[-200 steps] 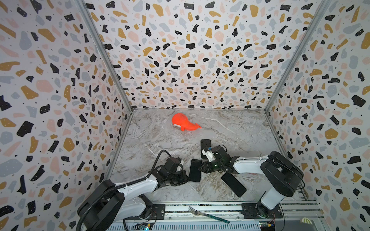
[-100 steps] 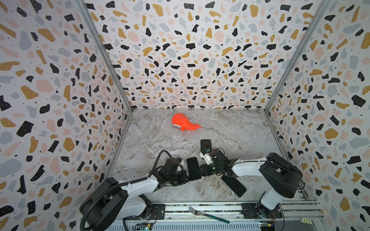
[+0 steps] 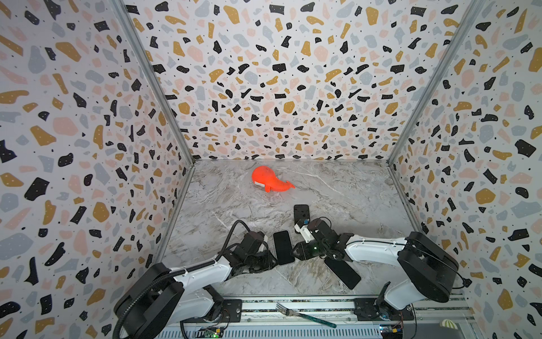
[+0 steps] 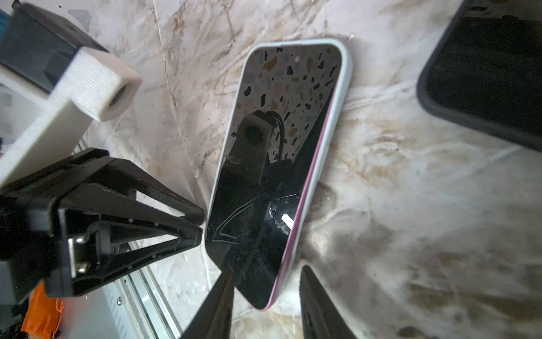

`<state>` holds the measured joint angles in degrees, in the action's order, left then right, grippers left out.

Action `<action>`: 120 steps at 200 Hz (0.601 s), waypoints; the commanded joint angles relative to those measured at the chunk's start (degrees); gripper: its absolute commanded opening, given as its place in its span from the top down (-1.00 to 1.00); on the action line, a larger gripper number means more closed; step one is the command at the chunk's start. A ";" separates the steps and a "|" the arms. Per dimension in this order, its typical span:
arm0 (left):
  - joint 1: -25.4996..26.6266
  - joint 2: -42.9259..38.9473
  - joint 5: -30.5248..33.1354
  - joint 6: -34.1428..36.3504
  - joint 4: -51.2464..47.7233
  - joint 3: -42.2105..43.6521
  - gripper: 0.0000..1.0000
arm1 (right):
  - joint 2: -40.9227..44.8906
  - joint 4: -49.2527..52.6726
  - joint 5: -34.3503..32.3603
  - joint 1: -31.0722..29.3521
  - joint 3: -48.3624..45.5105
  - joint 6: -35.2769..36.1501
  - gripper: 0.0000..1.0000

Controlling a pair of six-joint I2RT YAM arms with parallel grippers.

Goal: Put the phone into the phone case

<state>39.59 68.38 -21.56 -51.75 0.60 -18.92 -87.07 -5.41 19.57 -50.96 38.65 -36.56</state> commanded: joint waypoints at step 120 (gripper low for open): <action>0.22 6.42 0.11 2.64 0.01 -2.34 0.57 | 2.43 5.70 -5.34 -5.19 0.98 -4.90 0.40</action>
<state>39.59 73.69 -22.09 -50.26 2.98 -21.41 -85.67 -0.80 15.11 -55.48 38.65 -40.69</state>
